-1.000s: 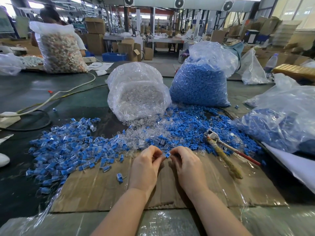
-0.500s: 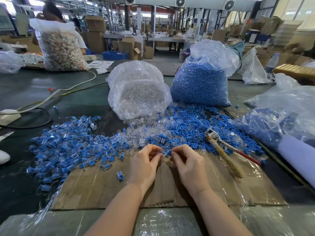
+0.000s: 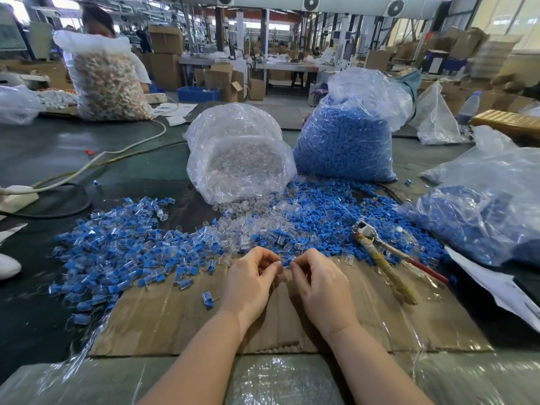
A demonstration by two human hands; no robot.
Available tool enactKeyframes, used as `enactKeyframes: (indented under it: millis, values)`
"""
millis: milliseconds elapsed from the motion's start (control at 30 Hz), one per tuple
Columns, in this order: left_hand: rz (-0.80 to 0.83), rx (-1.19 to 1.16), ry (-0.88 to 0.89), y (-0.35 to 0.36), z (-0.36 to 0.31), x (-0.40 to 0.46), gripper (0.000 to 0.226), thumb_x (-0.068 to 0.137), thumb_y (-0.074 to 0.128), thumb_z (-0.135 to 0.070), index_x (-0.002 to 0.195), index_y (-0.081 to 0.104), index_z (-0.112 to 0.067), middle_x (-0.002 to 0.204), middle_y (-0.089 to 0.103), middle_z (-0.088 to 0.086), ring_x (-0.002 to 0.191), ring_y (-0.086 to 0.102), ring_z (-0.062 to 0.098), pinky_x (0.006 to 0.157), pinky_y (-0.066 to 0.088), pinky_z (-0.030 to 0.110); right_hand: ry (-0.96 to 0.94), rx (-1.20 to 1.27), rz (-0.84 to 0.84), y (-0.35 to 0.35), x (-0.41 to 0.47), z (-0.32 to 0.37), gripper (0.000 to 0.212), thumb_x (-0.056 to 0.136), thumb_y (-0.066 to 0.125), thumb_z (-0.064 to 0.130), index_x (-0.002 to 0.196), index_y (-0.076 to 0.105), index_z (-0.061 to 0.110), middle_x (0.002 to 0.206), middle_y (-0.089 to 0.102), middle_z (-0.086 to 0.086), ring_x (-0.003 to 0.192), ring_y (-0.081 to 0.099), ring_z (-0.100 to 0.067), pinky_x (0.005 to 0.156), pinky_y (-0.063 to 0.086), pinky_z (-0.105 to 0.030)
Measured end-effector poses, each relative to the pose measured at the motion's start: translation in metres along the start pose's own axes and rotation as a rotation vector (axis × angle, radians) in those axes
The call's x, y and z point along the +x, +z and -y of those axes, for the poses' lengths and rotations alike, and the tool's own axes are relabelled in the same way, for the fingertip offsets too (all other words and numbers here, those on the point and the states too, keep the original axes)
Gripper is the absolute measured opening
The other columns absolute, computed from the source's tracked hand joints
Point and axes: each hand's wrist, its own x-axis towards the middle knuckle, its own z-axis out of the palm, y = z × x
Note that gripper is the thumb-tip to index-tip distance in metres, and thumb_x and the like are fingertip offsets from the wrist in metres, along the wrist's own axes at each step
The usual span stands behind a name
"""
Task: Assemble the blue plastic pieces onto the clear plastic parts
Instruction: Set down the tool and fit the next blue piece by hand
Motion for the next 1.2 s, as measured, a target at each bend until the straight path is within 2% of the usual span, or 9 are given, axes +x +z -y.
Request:
enactKeyframes:
  millis: [100,200,300,500,600,733,1033,1133,1200]
  values:
    - [0.002,-0.06,-0.019,0.0,0.0,0.0,0.016,0.086,0.062,-0.007,0.079,0.063,-0.021,0.071,0.067,-0.001,0.069,0.066,0.013,0.066,0.055,0.026,-0.028,-0.058,0.028,0.001,-0.001,0.0,0.013,0.088,0.059,0.024,0.079,0.056,0.015,0.076,0.06,0.004,0.074,0.052,-0.016,0.062,0.028,-0.022]
    - [0.015,-0.054,-0.014,0.0,0.0,-0.001,0.019,0.085,0.063,-0.006,0.077,0.063,-0.023,0.07,0.067,-0.004,0.063,0.063,0.001,0.06,0.05,0.015,-0.035,-0.086,0.038,0.002,-0.001,0.001,0.015,0.087,0.061,0.025,0.077,0.055,0.016,0.074,0.061,0.001,0.072,0.052,-0.018,0.06,0.024,-0.023]
    - [0.019,-0.014,0.007,-0.001,0.0,-0.002,0.02,0.086,0.063,-0.007,0.077,0.063,-0.025,0.071,0.067,-0.006,0.065,0.063,-0.001,0.064,0.051,0.016,-0.04,-0.086,0.045,0.002,-0.001,0.0,0.015,0.087,0.061,0.025,0.077,0.056,0.016,0.075,0.061,0.003,0.073,0.053,-0.018,0.06,0.023,-0.023]
    - [0.007,0.053,0.047,-0.001,-0.001,0.0,0.019,0.088,0.06,-0.013,0.079,0.062,-0.029,0.074,0.066,-0.007,0.071,0.064,0.012,0.073,0.055,0.034,-0.078,-0.042,0.038,-0.001,0.0,0.003,0.013,0.087,0.064,0.026,0.095,0.065,0.017,0.09,0.065,0.005,0.082,0.058,-0.015,0.07,0.039,-0.024]
    - [0.013,0.071,0.058,-0.002,-0.001,-0.001,0.018,0.089,0.06,-0.015,0.081,0.062,-0.03,0.075,0.067,-0.009,0.073,0.063,0.006,0.074,0.055,0.03,-0.103,-0.011,0.058,-0.003,-0.001,0.004,0.022,0.084,0.066,0.03,0.104,0.067,0.019,0.092,0.064,0.004,0.084,0.059,-0.015,0.071,0.043,-0.026]
    - [0.024,0.046,0.053,-0.002,-0.003,-0.001,0.015,0.088,0.06,-0.013,0.083,0.063,-0.027,0.076,0.067,-0.006,0.072,0.064,0.009,0.073,0.054,0.03,-0.111,0.001,0.045,-0.004,0.0,0.004,0.023,0.082,0.068,0.033,0.099,0.069,0.018,0.088,0.063,0.002,0.082,0.059,-0.019,0.069,0.044,-0.03]
    - [0.023,0.058,0.055,-0.003,-0.002,-0.002,0.013,0.086,0.064,-0.012,0.085,0.065,-0.025,0.077,0.068,-0.007,0.074,0.064,0.007,0.073,0.054,0.026,-0.124,-0.013,0.047,-0.004,-0.001,0.006,0.02,0.081,0.07,0.032,0.097,0.069,0.018,0.087,0.062,0.003,0.08,0.058,-0.016,0.067,0.044,-0.027]
    - [0.014,0.069,0.057,-0.002,-0.002,-0.001,0.013,0.085,0.064,-0.013,0.082,0.064,-0.026,0.076,0.067,-0.007,0.072,0.063,0.008,0.071,0.052,0.023,-0.117,-0.015,0.012,-0.006,0.0,0.004,0.017,0.082,0.07,0.023,0.097,0.068,0.015,0.089,0.061,0.003,0.084,0.057,-0.015,0.074,0.045,-0.026]
    - [-0.003,0.071,0.065,-0.002,-0.002,-0.001,0.016,0.085,0.065,-0.012,0.079,0.062,-0.027,0.074,0.066,-0.008,0.069,0.061,0.004,0.067,0.048,0.014,-0.079,-0.048,-0.043,-0.011,0.002,-0.002,0.02,0.082,0.069,0.019,0.102,0.066,0.014,0.094,0.061,0.002,0.09,0.056,-0.015,0.082,0.044,-0.027]
